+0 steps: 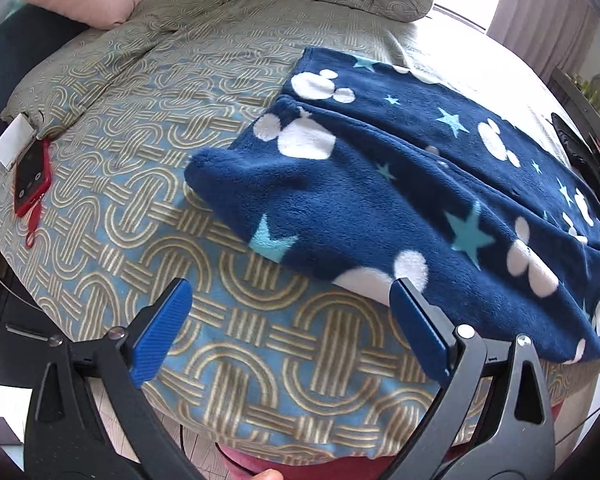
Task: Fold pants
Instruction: 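Grasp the pant leg end with the left gripper while the right gripper grasps the waistband end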
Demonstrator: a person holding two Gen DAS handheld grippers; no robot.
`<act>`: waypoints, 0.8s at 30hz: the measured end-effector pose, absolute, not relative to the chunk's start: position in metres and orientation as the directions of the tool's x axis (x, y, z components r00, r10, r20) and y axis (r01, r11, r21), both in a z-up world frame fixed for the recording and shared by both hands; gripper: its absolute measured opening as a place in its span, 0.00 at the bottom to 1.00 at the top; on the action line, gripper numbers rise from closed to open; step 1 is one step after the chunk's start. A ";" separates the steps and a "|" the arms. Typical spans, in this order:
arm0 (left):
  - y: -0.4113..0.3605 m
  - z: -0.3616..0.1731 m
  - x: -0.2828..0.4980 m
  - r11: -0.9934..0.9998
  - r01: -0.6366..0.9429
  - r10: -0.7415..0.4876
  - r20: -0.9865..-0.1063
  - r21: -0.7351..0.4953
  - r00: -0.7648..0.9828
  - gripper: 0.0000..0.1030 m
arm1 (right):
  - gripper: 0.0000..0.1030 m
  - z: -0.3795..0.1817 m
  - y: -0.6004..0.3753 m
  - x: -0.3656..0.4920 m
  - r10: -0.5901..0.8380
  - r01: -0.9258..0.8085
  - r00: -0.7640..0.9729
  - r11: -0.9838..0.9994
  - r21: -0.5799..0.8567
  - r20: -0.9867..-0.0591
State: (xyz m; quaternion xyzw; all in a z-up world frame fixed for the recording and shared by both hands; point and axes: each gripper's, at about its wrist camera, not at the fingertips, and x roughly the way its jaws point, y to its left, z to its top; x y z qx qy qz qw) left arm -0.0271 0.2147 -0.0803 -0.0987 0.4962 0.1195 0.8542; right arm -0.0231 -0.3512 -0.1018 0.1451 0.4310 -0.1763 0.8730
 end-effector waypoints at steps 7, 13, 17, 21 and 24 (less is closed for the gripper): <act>0.223 -0.105 -0.004 0.941 -0.313 0.022 -0.896 -0.132 0.443 0.87 | 0.93 -0.111 -0.353 -0.023 -0.195 0.456 0.540 0.886 0.089 -0.819; 0.238 -0.121 0.024 0.913 -0.352 -0.033 -0.900 -0.204 0.436 0.79 | 0.93 -0.111 -0.357 -0.028 -0.215 0.472 0.532 0.878 0.075 -0.819; 0.244 -0.119 0.035 0.910 -0.356 -0.033 -0.892 -0.214 0.451 0.24 | 0.93 -0.111 -0.362 -0.032 -0.233 0.493 0.527 0.867 0.070 -0.817; 0.246 -0.110 0.033 0.908 -0.344 -0.047 -0.876 -0.237 0.479 0.13 | 0.93 -0.113 -0.369 -0.034 -0.245 0.515 0.516 0.855 0.069 -0.821; 0.245 -0.096 0.023 0.914 -0.332 -0.033 -0.860 -0.233 0.510 0.13 | 0.93 -0.115 -0.375 -0.038 -0.244 0.532 0.517 0.842 0.085 -0.820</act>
